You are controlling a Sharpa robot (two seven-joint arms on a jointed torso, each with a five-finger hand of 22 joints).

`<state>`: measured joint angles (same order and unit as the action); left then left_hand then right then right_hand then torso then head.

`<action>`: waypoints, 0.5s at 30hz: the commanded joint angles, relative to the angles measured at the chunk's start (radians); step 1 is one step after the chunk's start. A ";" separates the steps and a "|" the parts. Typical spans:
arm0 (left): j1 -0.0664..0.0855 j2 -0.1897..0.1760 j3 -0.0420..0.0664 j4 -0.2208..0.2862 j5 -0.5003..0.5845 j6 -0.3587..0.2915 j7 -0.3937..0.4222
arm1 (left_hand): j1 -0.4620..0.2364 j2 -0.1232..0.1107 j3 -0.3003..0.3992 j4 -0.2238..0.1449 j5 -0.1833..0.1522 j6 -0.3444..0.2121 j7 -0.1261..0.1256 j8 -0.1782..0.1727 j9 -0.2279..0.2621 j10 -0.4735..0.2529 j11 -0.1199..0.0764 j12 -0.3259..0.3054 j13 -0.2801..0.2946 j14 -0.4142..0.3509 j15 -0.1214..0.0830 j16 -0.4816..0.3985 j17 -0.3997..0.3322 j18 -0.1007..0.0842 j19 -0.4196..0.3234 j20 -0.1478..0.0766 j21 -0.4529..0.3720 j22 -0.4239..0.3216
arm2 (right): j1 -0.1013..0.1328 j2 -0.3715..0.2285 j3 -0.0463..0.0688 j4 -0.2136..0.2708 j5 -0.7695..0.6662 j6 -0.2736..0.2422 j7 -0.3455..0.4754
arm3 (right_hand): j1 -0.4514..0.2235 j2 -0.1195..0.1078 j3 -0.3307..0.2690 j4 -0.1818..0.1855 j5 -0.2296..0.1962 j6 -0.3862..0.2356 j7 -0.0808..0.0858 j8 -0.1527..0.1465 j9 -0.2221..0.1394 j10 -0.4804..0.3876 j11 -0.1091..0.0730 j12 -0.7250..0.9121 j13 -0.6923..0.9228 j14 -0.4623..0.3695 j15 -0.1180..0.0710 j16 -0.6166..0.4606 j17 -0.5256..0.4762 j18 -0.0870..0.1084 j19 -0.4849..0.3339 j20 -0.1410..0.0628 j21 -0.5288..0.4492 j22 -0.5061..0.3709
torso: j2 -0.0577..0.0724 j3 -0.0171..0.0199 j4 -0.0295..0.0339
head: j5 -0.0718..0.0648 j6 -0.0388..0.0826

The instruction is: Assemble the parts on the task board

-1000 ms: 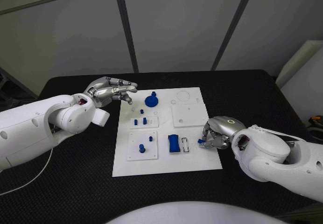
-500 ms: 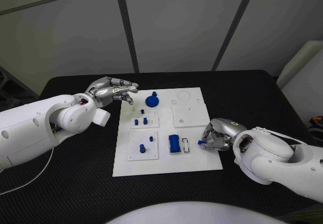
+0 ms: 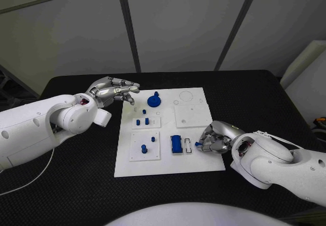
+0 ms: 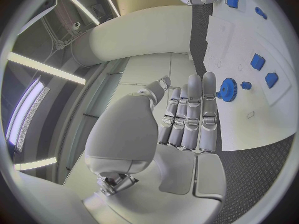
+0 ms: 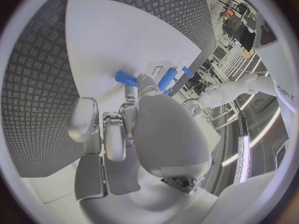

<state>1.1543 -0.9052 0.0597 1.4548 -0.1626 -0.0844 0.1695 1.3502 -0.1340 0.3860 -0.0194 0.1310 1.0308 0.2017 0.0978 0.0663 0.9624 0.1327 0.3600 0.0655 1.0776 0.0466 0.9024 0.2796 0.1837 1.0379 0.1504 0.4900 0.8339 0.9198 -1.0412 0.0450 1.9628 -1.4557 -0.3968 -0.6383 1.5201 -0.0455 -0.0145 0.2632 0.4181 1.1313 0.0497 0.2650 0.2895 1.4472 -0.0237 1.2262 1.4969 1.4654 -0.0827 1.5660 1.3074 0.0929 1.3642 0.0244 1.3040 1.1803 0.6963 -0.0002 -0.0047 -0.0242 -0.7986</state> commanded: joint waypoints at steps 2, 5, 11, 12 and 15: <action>0.001 0.000 0.001 0.003 0.002 0.009 0.002 | 0.000 0.006 -0.003 -0.004 -0.003 -0.008 -0.003 0.007 0.001 -0.009 0.001 0.003 0.000 -0.002 0.006 -0.005 -0.001 -0.001 0.008 -0.001 -0.006 -0.001 | 0.001 0.011 0.000 0.005 0.033 -0.088 0.021 | 0.011 0.004 0.015 0.005 0.007 0.010 -0.009 0.010 0.012 0.011 -0.008 0.008 -0.147 0.105 -0.007 0.005 0.263 -0.011 0.009 -0.001 0.009 0.005 | 0.000 0.0010 -0.0009 | 0.000 -0.001; 0.001 0.000 0.001 0.003 0.002 0.009 0.002 | 0.000 0.006 -0.003 -0.004 -0.003 -0.008 -0.003 0.007 0.001 -0.009 0.001 0.003 0.000 -0.002 0.006 -0.005 -0.001 -0.001 0.008 -0.001 -0.006 -0.001 | 0.001 0.018 0.000 0.006 0.034 -0.109 0.027 | 0.000 -0.002 0.023 0.013 0.010 0.013 -0.010 0.012 0.015 0.014 -0.010 0.012 -0.145 0.105 -0.008 0.005 0.263 -0.012 0.012 -0.002 0.012 0.010 | 0.000 0.0006 -0.0009 | 0.000 0.000; 0.001 -0.001 0.001 0.003 0.002 0.008 0.002 | 0.000 0.006 -0.003 -0.004 -0.003 -0.008 -0.003 0.007 0.001 -0.009 0.001 0.003 0.000 -0.002 0.006 -0.005 -0.001 -0.001 0.008 -0.001 -0.006 -0.001 | 0.001 0.027 0.000 0.005 0.034 -0.129 0.032 | -0.008 -0.007 0.031 0.019 0.013 0.015 -0.012 0.014 0.018 0.016 -0.011 0.014 -0.143 0.105 -0.009 0.005 0.263 -0.012 0.014 -0.003 0.014 0.013 | 0.000 0.0004 -0.0006 | 0.003 0.000; 0.001 -0.001 0.001 0.003 0.002 0.008 0.002 | 0.000 0.006 -0.003 -0.004 -0.003 -0.008 -0.003 0.007 0.001 -0.009 0.001 0.003 0.000 -0.002 0.006 -0.005 -0.001 -0.001 0.008 -0.001 -0.006 -0.001 | 0.001 0.029 0.000 0.005 0.035 -0.131 0.033 | -0.011 -0.008 0.034 0.020 0.014 0.016 -0.012 0.015 0.019 0.017 -0.012 0.015 -0.143 0.105 -0.010 0.005 0.263 -0.012 0.014 -0.003 0.014 0.014 | 0.000 0.0005 -0.0008 | 0.003 0.000; 0.001 0.000 0.001 0.003 0.002 0.009 0.002 | 0.000 0.006 -0.003 -0.004 -0.003 -0.008 -0.003 0.007 0.001 -0.009 0.001 0.003 0.000 -0.002 0.006 -0.005 -0.001 -0.001 0.008 -0.001 -0.006 -0.001 | 0.001 0.035 0.000 0.003 0.035 -0.128 0.033 | -0.016 -0.010 0.037 0.022 0.016 0.017 -0.013 0.016 0.021 0.017 -0.012 0.015 -0.142 0.105 -0.010 0.005 0.263 -0.012 0.014 -0.003 0.015 0.015 | 0.000 0.0010 -0.0011 | 0.003 -0.001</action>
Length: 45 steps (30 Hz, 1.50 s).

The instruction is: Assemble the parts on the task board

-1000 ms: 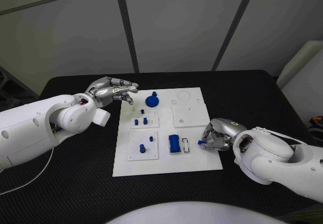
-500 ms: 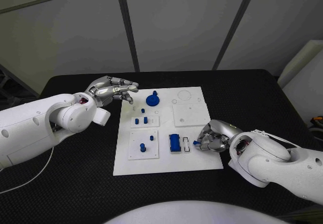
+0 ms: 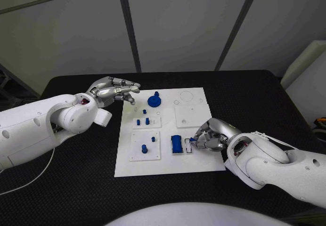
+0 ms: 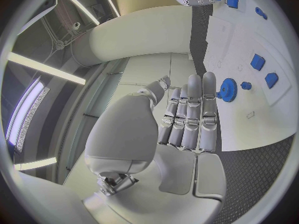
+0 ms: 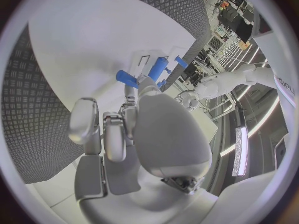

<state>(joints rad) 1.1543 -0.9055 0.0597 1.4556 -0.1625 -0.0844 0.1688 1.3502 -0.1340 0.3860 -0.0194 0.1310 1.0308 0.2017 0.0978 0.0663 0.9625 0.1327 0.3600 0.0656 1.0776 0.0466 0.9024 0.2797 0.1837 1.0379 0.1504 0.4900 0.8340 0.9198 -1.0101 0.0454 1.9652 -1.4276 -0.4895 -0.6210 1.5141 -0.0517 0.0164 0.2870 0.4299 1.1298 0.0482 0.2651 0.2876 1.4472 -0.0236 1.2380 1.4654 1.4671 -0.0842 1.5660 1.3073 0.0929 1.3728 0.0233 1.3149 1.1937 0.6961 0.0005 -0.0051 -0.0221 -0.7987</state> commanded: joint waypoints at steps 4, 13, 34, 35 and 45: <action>0.001 0.001 0.001 0.002 0.002 0.010 0.002 | 0.000 0.006 -0.003 -0.004 -0.003 -0.008 -0.003 0.007 0.001 -0.009 0.001 0.003 0.000 -0.002 0.006 -0.005 -0.001 -0.001 0.008 -0.001 -0.006 -0.001 | 0.001 0.015 0.000 -0.006 0.015 -0.012 0.013 | -0.025 -0.008 0.013 0.002 0.004 0.019 -0.012 0.017 0.026 0.018 -0.013 0.003 -0.111 0.104 -0.009 0.005 0.263 -0.012 0.006 -0.003 0.004 0.002 | 0.000 -0.0001 -0.0006 | 0.001 -0.001; 0.001 0.004 0.001 0.001 0.002 0.013 0.000 | 0.002 0.007 -0.003 -0.004 -0.003 -0.009 -0.002 0.008 0.001 -0.011 0.001 0.004 0.000 -0.002 0.006 -0.005 -0.002 -0.002 0.009 -0.002 -0.007 -0.002 | 0.001 0.041 0.000 -0.025 0.032 0.048 0.012 | -0.086 -0.013 0.039 0.002 -0.009 0.036 -0.021 0.031 0.042 0.029 -0.020 0.020 -0.099 0.104 -0.015 0.005 0.263 -0.013 0.008 -0.007 0.007 0.007 | 0.001 0.0000 0.0006 | -0.001 -0.001; 0.001 0.003 0.001 0.001 0.002 0.018 -0.006 | 0.002 0.007 -0.003 -0.004 -0.003 -0.010 -0.001 0.008 0.001 -0.012 0.002 0.005 0.000 -0.002 0.006 -0.004 -0.002 -0.002 0.009 -0.002 -0.007 -0.002 | 0.001 0.049 0.000 -0.030 -0.036 0.106 -0.035 | -0.215 -0.023 0.025 0.002 0.018 0.064 -0.033 0.053 0.071 0.057 -0.029 0.078 -0.058 0.104 -0.022 0.005 0.263 -0.018 0.023 -0.015 0.026 0.034 | 0.000 0.0008 -0.0008 | 0.001 -0.003; 0.001 0.003 0.001 0.001 0.002 0.018 -0.007 | 0.002 0.007 -0.003 -0.004 -0.003 -0.010 -0.001 0.008 0.001 -0.012 0.002 0.005 0.000 -0.002 0.006 -0.004 -0.002 -0.002 0.009 -0.002 -0.007 -0.002 | 0.001 0.048 0.000 -0.029 -0.040 0.107 -0.036 | -0.217 -0.023 0.024 0.002 0.017 0.066 -0.034 0.054 0.072 0.058 -0.030 0.082 -0.055 0.104 -0.023 0.005 0.263 -0.019 0.025 -0.015 0.027 0.037 | 0.000 0.0009 -0.0009 | 0.001 -0.003; 0.001 0.003 0.001 0.000 0.002 0.020 -0.007 | 0.002 0.007 -0.003 -0.004 -0.003 -0.010 -0.001 0.008 0.001 -0.012 0.002 0.005 0.000 -0.002 0.006 -0.004 -0.002 -0.002 0.009 -0.002 -0.007 -0.002 | 0.001 0.040 0.000 -0.022 -0.085 0.103 -0.049 | -0.220 -0.023 0.022 0.001 0.017 0.068 -0.035 0.056 0.074 0.060 -0.031 0.088 -0.051 0.104 -0.024 0.005 0.263 -0.020 0.027 -0.016 0.031 0.042 | 0.000 0.0012 -0.0020 | -0.002 0.000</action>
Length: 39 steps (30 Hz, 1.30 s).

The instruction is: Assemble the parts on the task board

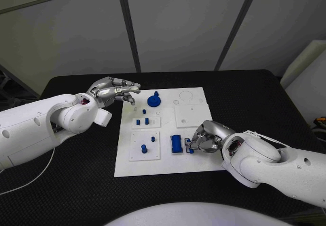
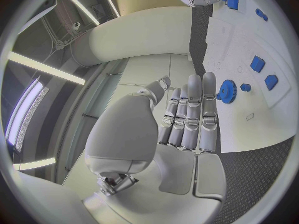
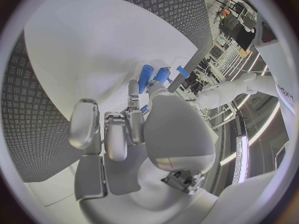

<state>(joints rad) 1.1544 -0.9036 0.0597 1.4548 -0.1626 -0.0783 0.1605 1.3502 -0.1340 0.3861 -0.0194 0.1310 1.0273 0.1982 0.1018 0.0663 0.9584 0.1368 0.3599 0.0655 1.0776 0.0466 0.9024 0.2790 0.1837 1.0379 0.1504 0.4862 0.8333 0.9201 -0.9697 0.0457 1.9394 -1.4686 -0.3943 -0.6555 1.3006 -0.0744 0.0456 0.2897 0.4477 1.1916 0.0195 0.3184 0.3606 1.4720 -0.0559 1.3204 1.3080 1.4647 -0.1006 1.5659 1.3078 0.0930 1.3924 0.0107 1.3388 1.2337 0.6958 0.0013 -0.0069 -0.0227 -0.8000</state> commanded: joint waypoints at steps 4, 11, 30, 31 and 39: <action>0.001 0.003 0.001 0.000 0.002 0.015 0.000 | 0.002 0.007 -0.003 -0.004 -0.003 -0.006 0.002 0.004 0.001 -0.008 -0.003 0.005 0.000 -0.002 0.006 -0.004 -0.002 -0.002 0.009 -0.002 -0.003 -0.002 | 0.001 0.002 0.000 0.003 -0.056 0.008 -0.015 | -0.016 -0.005 -0.014 -0.001 -0.007 0.007 -0.007 0.004 0.004 0.036 0.000 0.005 0.106 0.106 -0.008 0.005 0.263 -0.020 0.008 -0.004 0.008 0.003 | 0.000 -0.0001 0.0008 | -0.002 0.001; 0.001 0.003 0.001 -0.001 0.002 0.015 -0.001 | 0.002 0.007 -0.003 -0.004 -0.003 -0.006 0.002 0.004 0.001 -0.008 -0.003 0.005 0.000 -0.002 0.006 -0.004 -0.002 -0.002 0.009 -0.002 -0.003 -0.002 | 0.001 0.009 0.000 0.001 -0.054 0.013 -0.009 | -0.071 -0.016 -0.058 0.000 -0.010 0.008 -0.006 0.007 0.012 0.037 0.001 0.003 0.108 0.106 -0.008 0.005 0.263 -0.020 0.008 -0.005 0.007 0.003 | 0.001 -0.0009 0.0008 | 0.000 0.000; 0.001 0.004 0.001 -0.003 0.002 0.019 -0.006 | 0.002 0.007 -0.004 -0.004 -0.003 -0.008 0.003 0.005 0.001 -0.010 -0.002 0.006 -0.001 -0.003 0.007 -0.005 -0.003 -0.002 0.009 -0.001 -0.005 -0.002 | 0.001 0.007 0.000 -0.003 -0.051 0.015 -0.001 | -0.139 0.006 -0.128 0.001 -0.086 0.007 -0.005 0.007 0.023 0.038 0.002 0.001 0.111 0.106 -0.007 0.005 0.263 -0.020 0.006 -0.004 0.006 0.004 | 0.000 -0.0003 0.0009 | -0.001 0.000; 0.001 0.004 0.001 -0.003 0.002 0.019 -0.006 | 0.002 0.007 -0.004 -0.004 -0.003 -0.008 0.003 0.005 0.001 -0.010 -0.002 0.006 -0.001 -0.003 0.007 -0.005 -0.003 -0.002 0.009 -0.001 -0.005 -0.002 | 0.001 0.004 0.000 -0.001 -0.051 0.014 0.003 | -0.133 0.006 -0.129 -0.001 -0.088 0.007 -0.006 0.008 0.023 0.038 0.002 0.001 0.112 0.106 -0.007 0.005 0.263 -0.020 0.006 -0.004 0.006 0.004 | 0.000 -0.0002 0.0004 | -0.001 0.000; 0.001 0.002 0.001 -0.003 0.002 0.019 -0.007 | 0.002 0.007 -0.004 -0.004 -0.003 -0.008 0.003 0.005 0.001 -0.010 -0.002 0.006 -0.001 -0.003 0.007 -0.005 -0.003 -0.002 0.009 -0.001 -0.005 -0.002 | 0.001 -0.040 0.000 0.022 -0.014 0.001 0.104 | -0.057 -0.006 -0.148 -0.014 -0.129 -0.048 0.016 -0.026 0.016 0.029 0.017 -0.025 0.100 0.106 0.002 0.005 0.263 -0.018 -0.002 0.001 -0.004 -0.007 | -0.001 -0.0001 -0.0017 | -0.003 0.003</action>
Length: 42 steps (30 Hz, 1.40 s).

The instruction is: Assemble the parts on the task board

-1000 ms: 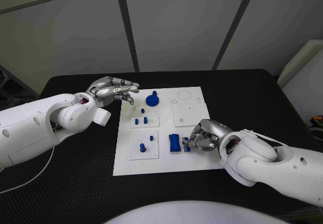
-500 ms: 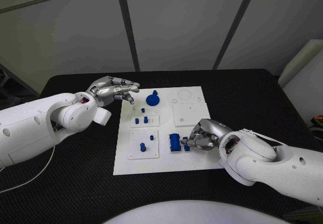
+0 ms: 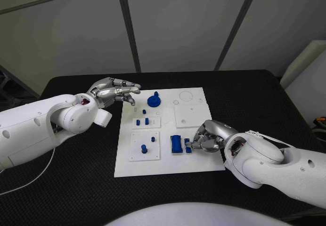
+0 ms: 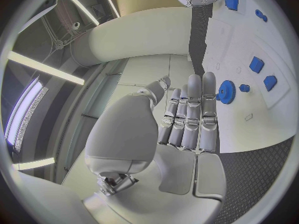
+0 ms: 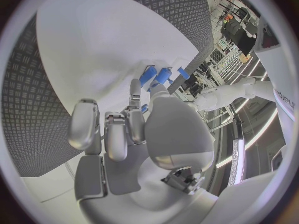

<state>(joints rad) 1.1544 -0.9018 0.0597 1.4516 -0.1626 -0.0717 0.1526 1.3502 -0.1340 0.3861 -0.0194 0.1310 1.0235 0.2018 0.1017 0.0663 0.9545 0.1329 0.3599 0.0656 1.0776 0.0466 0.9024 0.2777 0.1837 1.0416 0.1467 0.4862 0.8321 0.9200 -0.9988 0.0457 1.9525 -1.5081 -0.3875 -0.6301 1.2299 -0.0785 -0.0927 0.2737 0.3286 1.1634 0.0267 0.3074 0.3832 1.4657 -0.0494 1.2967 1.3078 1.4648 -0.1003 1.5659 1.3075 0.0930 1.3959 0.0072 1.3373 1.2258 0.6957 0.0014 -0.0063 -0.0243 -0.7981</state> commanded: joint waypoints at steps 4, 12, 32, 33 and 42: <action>0.001 -0.001 0.001 0.001 0.002 0.010 0.000 | 0.002 0.007 -0.004 -0.004 -0.003 -0.004 -0.001 0.005 0.001 -0.006 0.002 0.006 -0.001 -0.003 0.007 -0.005 -0.001 -0.002 0.006 0.002 -0.005 -0.001 | 0.001 -0.032 0.000 0.015 0.040 0.022 0.105 | 0.026 -0.009 -0.023 0.003 -0.024 -0.018 0.013 -0.021 -0.008 0.034 0.016 -0.002 0.101 0.106 0.008 0.005 0.263 -0.018 -0.005 0.011 -0.002 0.002 | -0.001 -0.0011 -0.0015 | -0.003 0.003; 0.001 -0.001 0.001 -0.001 0.002 0.007 -0.002 | 0.002 0.007 -0.004 -0.004 -0.003 -0.004 -0.001 0.005 0.001 -0.006 0.002 0.006 -0.001 -0.003 0.007 -0.005 -0.001 -0.002 0.006 0.002 -0.005 -0.001 | 0.001 -0.046 -0.001 0.018 0.049 0.046 0.124 | 0.039 -0.011 -0.031 0.003 -0.031 -0.005 0.010 -0.018 -0.006 0.034 0.014 -0.003 0.101 0.106 0.008 0.005 0.263 -0.018 -0.004 0.013 -0.002 0.003 | 0.000 -0.0004 -0.0009 | -0.006 0.005; 0.001 -0.001 0.001 0.000 0.002 0.011 -0.003 | 0.001 0.008 -0.005 -0.003 -0.003 -0.005 -0.001 0.006 0.001 -0.007 0.002 0.007 0.000 -0.003 0.007 -0.004 -0.002 -0.002 0.006 0.003 -0.006 -0.002 | 0.000 0.005 -0.001 -0.043 0.013 0.089 0.092 | 0.076 0.012 -0.041 0.001 -0.062 0.020 -0.002 -0.004 0.006 0.034 0.005 -0.007 0.101 0.106 0.002 0.005 0.263 -0.017 -0.005 0.010 -0.004 0.003 | 0.001 -0.0008 0.0008 | -0.004 -0.003; 0.001 -0.001 0.001 -0.001 0.002 0.011 -0.004 | 0.001 0.008 -0.005 -0.003 -0.003 -0.005 -0.001 0.006 0.001 -0.007 0.002 0.007 0.000 -0.003 0.007 -0.004 -0.002 -0.002 0.006 0.003 -0.006 -0.002 | 0.000 0.007 -0.001 -0.046 0.009 0.089 0.091 | 0.079 0.014 -0.041 0.000 -0.064 0.021 -0.003 -0.003 0.007 0.034 0.005 -0.006 0.101 0.106 0.001 0.005 0.263 -0.017 -0.005 0.009 -0.004 0.003 | 0.001 -0.0004 0.0007 | -0.004 -0.004; 0.001 -0.001 0.001 -0.002 0.002 0.012 -0.005 | 0.001 0.008 -0.006 -0.003 -0.003 -0.005 0.000 0.006 0.001 -0.008 0.002 0.007 0.000 -0.003 0.007 -0.004 -0.002 -0.002 0.006 0.003 -0.006 -0.002 | 0.000 0.013 -0.001 -0.054 -0.005 0.072 0.099 | 0.079 0.023 -0.048 0.006 -0.077 0.024 -0.004 0.001 0.011 0.035 0.003 -0.004 0.103 0.106 0.000 0.005 0.263 -0.017 -0.004 0.008 -0.003 0.004 | -0.001 0.0001 0.0009 | -0.001 -0.003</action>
<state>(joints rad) 1.1543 -0.9028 0.0596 1.4493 -0.1626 -0.0711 0.1467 1.3502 -0.1340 0.3861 -0.0194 0.1310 1.0236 0.2017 0.1017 0.0663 0.9546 0.1330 0.3639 0.0656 1.0742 0.0500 0.9024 0.2766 0.1837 1.0415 0.1468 0.4862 0.8307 0.9193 -0.9855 0.0454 1.8970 -1.4941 -0.3131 -0.5340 1.3030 -0.0627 -0.1362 0.2790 0.2555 1.1822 0.0216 0.3018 0.3928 1.4684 -0.0409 1.2922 1.3098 1.4649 -0.1002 1.5659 1.3073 0.0930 1.3885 0.0144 1.3376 1.2293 0.6961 0.0013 -0.0056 -0.0257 -0.8028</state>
